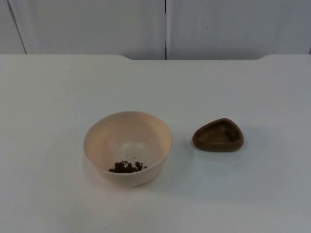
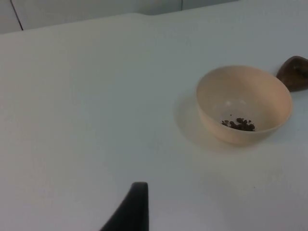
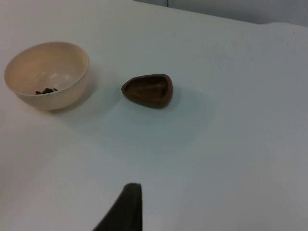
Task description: Pick up the bowl with the left hand and pour the coffee beans from the cup into the bowl with the right hand.
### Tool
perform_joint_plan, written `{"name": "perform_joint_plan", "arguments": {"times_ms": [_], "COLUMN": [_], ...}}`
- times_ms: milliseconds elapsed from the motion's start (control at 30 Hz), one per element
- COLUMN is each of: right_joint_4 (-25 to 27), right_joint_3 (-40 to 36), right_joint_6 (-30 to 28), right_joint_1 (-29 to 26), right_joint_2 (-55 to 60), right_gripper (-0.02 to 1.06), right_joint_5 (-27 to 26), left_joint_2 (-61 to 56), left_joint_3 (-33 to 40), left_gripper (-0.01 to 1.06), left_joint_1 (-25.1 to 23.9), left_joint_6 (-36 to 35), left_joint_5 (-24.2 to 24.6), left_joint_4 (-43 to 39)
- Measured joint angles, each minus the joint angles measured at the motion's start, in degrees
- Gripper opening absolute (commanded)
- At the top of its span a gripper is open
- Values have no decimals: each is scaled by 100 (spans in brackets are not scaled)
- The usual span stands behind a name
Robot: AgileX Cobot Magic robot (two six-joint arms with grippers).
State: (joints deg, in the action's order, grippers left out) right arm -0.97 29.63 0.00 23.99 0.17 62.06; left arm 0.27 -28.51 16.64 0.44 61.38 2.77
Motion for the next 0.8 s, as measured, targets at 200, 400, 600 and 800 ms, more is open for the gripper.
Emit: {"name": "perform_joint_plan", "arguments": {"times_ms": [200, 400, 600, 800], "right_joint_4": [0, 0, 0, 0], "right_joint_3": [0, 0, 0, 0], "right_joint_6": [0, 0, 0, 0], "right_joint_1": [0, 0, 0, 0], "right_joint_2": [0, 0, 0, 0], "right_gripper": [105, 105, 105, 105], "right_joint_5": [0, 0, 0, 0], "left_joint_2": [0, 0, 0, 0], "left_joint_3": [0, 0, 0, 0], "left_gripper": [105, 105, 105, 105], "left_joint_1": [0, 0, 0, 0], "left_joint_6": [0, 0, 0, 0], "left_joint_5": [0, 0, 0, 13], "left_joint_4": [0, 0, 0, 0]}}
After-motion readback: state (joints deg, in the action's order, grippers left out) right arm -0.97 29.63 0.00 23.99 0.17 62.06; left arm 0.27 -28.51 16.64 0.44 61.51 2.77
